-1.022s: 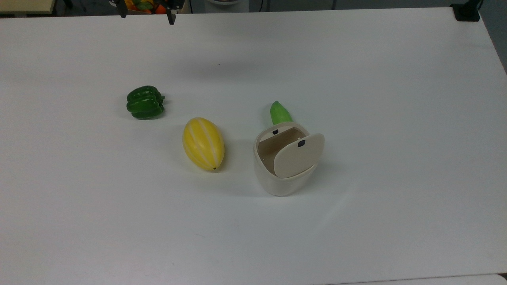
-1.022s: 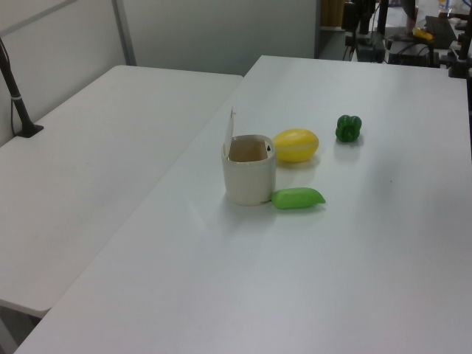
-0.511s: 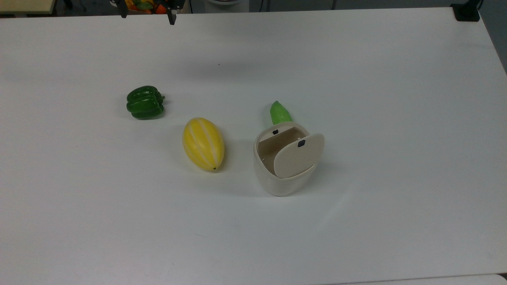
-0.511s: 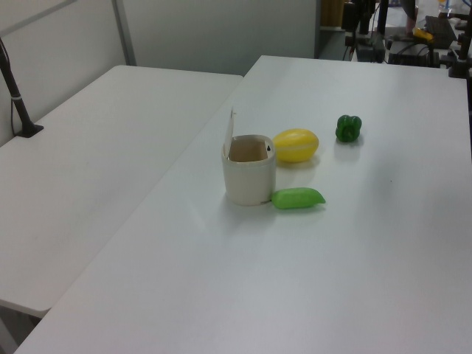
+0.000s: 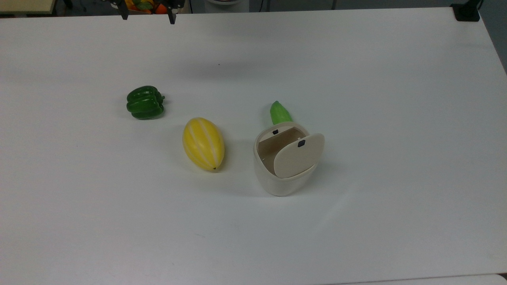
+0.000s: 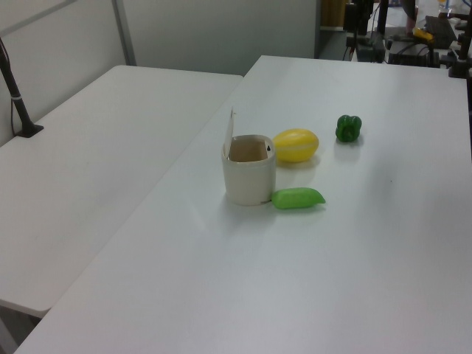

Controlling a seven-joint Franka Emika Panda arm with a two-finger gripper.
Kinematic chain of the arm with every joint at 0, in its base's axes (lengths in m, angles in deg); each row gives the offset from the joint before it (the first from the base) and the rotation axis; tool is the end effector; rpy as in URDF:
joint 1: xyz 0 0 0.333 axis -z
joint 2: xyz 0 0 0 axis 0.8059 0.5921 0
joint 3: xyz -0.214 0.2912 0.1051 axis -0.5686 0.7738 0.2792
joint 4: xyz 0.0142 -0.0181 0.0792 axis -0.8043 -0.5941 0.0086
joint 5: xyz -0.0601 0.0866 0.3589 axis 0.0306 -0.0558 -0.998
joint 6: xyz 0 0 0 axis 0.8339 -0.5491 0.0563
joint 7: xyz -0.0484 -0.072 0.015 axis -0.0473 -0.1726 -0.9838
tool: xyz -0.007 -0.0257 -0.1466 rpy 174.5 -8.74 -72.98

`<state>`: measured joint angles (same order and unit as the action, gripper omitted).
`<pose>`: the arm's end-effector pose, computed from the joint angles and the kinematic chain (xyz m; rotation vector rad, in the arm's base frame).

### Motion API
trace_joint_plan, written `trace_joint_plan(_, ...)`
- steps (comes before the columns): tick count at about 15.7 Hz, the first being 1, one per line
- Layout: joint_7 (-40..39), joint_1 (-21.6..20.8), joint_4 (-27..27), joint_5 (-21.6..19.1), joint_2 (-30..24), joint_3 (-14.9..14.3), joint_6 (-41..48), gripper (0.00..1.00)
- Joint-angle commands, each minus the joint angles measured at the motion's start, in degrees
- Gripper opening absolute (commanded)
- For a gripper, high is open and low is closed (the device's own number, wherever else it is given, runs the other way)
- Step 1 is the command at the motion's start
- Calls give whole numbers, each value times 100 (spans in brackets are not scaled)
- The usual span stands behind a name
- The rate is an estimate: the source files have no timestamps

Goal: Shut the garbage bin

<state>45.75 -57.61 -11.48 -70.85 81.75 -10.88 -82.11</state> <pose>0.5845 -0.0550 0.6324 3.1319 -0.0507 0.0184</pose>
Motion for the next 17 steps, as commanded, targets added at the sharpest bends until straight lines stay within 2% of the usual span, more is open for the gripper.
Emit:
trace_joint_plan(1, -411, -13, -70, -51, -102, 0, 196, 61)
trace_joint_plan(3, -534, 4, -62, -244, -102, -9, 196, 36)
trace_joint_plan(5, -579, -13, -62, -280, -94, -9, 179, 10)
trace_joint_plan(6, -588, -22, -70, -289, -85, 0, 152, 0)
trace_joint_plan(9, -614, -127, -61, -298, 3, 70, 91, 0)
trace_joint_plan(13, -719, -513, -44, -245, 47, 70, -224, 0)
trace_joint_plan(14, -1207, -766, -35, -202, 99, 79, -313, 0)
trace_joint_plan(17, -2124, -813, 0, -446, 178, 79, -470, 0)
